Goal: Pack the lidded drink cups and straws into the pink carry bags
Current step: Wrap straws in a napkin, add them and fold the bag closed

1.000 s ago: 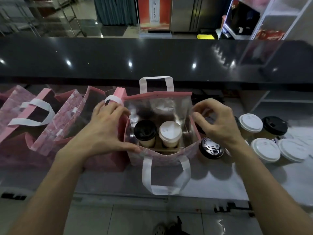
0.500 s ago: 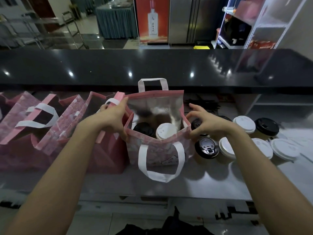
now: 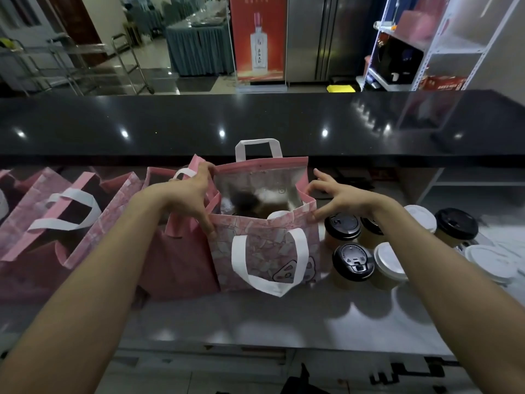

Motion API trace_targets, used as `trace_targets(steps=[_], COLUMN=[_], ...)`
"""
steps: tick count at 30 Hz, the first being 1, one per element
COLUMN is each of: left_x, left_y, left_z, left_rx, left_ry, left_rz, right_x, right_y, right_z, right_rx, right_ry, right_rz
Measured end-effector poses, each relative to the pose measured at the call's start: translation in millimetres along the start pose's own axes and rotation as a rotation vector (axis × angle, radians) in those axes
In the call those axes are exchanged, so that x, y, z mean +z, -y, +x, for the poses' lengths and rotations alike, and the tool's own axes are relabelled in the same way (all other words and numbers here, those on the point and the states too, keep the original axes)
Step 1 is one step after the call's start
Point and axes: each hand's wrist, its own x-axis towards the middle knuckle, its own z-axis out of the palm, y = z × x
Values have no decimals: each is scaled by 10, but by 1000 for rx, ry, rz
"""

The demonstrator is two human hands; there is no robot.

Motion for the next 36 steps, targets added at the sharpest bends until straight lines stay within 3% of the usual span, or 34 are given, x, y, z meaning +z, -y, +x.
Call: trace_targets(steps=[5,11,16,19,23,26,29,33,36], left_x=[10,78,40,20,117,196,235,249,285], left_y=[12,-72,-110,-160,-130,-171,-199,-183,-182], left_z=[-59,-66,-109,-102,-126,-148,-166,-194,-186], left_rx=[-91,-8,-15,22,67,95,107,110,133], left_ry=[86,109,180,133,7,-34,-51,-66,-104], left_rz=[60,272,199,199,131,129,150,96,101], right_x=[76,20,-29,24,204,477,526,358,278], right_y=[-25,-77,-118,-191,-317,-376,-432,-411,-293], right_z=[51,23,26,29,-80,-110,-152,-228,-156], right_rx=[-26,-35,13,-1,115,79,47,23,-82], right_ry=[-18,-64,12,54,-18,51,104,-105,-105], right_rz=[82,40,145,145,-30,106,62,-124,-53])
